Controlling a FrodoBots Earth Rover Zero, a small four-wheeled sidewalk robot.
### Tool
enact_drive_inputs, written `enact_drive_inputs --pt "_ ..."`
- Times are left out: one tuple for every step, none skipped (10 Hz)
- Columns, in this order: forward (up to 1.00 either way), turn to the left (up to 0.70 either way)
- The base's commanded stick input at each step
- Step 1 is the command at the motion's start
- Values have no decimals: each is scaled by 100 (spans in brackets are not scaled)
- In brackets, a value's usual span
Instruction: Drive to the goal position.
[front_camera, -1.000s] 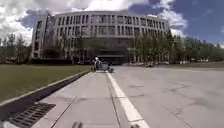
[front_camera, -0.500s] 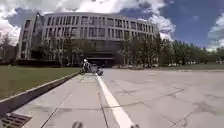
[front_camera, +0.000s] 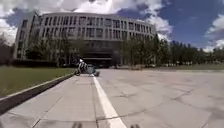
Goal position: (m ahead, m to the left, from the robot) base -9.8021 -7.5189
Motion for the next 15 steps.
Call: enact_drive_inputs --pt "70 0" --pt "70 0" --pt "70 0" --pt "70 0" --pt "70 0" --pt "70 0" --pt "70 0" --pt "70 0" --pt "70 0" --pt "70 0" --pt "70 0" --pt "70 0" --pt "70 0" --pt "70 0" --pt "70 0"
